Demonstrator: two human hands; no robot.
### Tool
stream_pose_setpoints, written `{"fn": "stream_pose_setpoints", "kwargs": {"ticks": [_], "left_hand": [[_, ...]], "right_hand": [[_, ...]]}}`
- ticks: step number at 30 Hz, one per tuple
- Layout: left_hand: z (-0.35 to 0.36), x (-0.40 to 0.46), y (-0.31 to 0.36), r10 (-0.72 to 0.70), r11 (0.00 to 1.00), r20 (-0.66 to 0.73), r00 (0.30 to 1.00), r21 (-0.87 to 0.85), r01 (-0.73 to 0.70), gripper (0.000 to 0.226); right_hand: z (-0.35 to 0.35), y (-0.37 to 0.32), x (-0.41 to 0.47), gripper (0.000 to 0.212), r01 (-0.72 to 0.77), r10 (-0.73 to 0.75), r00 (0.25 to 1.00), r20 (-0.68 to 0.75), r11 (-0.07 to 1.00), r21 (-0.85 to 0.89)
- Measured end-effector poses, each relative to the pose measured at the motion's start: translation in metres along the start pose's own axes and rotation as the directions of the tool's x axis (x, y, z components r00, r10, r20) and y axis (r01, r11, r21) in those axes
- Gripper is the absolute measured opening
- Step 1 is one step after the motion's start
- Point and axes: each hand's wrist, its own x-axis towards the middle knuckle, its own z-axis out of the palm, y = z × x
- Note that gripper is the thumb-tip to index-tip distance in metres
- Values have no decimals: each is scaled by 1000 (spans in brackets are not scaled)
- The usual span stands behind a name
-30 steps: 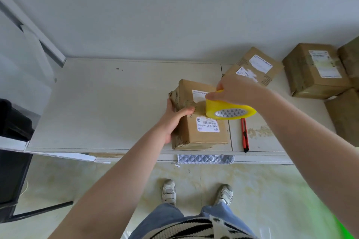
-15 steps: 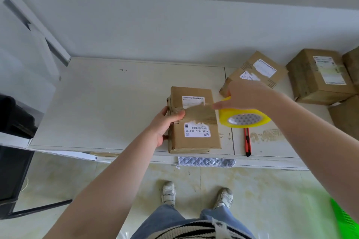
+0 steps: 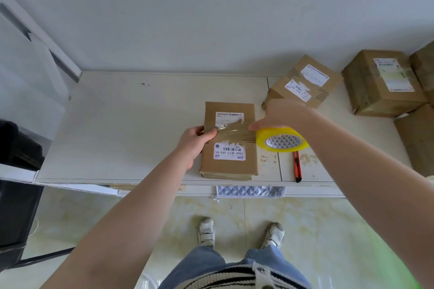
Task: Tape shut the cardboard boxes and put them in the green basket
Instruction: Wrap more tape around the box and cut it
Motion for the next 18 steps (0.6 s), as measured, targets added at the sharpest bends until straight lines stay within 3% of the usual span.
{"fn": "stream_pose_setpoints", "kwargs": {"ticks": [7, 10, 14, 18], "left_hand": [[22, -1, 4, -18, 998, -64, 998, 56, 21, 27], [25, 1, 5, -52, 998, -59, 997, 37, 54, 30], [28, 7, 3, -60, 993, -44, 997, 96, 64, 61], [35, 9, -2, 21, 992, -120, 993, 129, -5, 24]], "right_hand": [[17, -3, 7, 66, -81, 83, 996, 32, 996, -41], [27, 2, 12, 65, -73, 69, 996, 63, 995, 64], [32, 7, 14, 62, -34, 25, 998, 62, 989, 142], [30, 8, 10, 63, -3, -3, 999, 50, 993, 117]]}}
